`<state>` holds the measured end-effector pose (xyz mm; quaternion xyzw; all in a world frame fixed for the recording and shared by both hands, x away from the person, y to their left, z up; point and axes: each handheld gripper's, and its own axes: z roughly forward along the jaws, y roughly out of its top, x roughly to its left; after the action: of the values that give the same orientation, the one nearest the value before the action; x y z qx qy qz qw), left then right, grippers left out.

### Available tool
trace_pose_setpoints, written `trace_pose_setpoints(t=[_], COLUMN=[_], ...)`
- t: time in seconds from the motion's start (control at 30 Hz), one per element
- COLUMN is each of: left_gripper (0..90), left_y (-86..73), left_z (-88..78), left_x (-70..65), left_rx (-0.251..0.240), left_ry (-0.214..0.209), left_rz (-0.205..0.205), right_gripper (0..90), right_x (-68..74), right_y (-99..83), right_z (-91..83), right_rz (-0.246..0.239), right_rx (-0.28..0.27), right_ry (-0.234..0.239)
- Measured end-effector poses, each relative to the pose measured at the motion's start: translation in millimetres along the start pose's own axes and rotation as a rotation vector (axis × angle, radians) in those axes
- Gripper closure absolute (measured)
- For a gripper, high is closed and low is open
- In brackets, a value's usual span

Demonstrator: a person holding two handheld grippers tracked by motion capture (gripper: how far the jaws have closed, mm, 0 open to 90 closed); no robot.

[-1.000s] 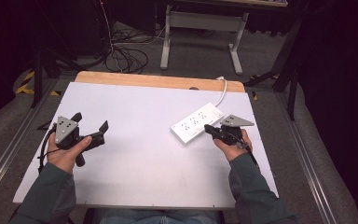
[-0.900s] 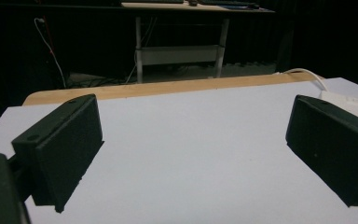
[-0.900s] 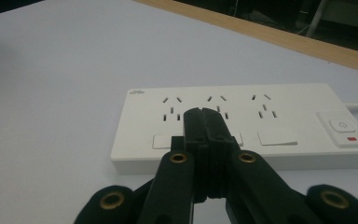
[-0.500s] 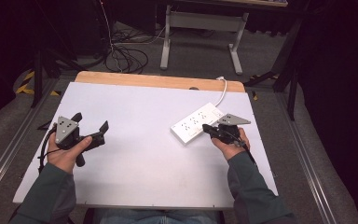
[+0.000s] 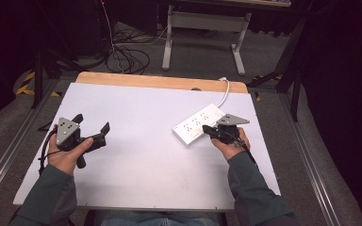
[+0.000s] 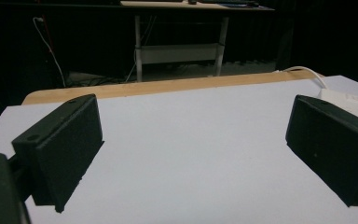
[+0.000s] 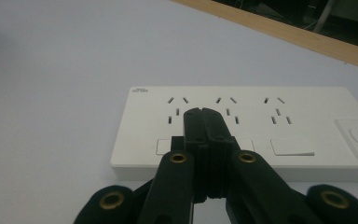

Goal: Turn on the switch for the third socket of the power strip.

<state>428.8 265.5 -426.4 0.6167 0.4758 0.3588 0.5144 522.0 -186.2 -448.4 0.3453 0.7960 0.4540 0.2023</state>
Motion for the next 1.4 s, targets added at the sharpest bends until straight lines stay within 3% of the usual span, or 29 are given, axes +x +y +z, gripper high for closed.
trace_pose_setpoints(t=[1.4], left_gripper=[4.4], left_y=[-1.6], left_z=[-2.5], left_x=[0.8], left_rx=[0.007], left_ry=[0.008], left_rz=[-0.001], right_gripper=[90.0], right_x=[1.5], right_y=[3.3], right_z=[14.2], right_rz=[-0.031], right_rx=[0.043], right_ry=[0.011])
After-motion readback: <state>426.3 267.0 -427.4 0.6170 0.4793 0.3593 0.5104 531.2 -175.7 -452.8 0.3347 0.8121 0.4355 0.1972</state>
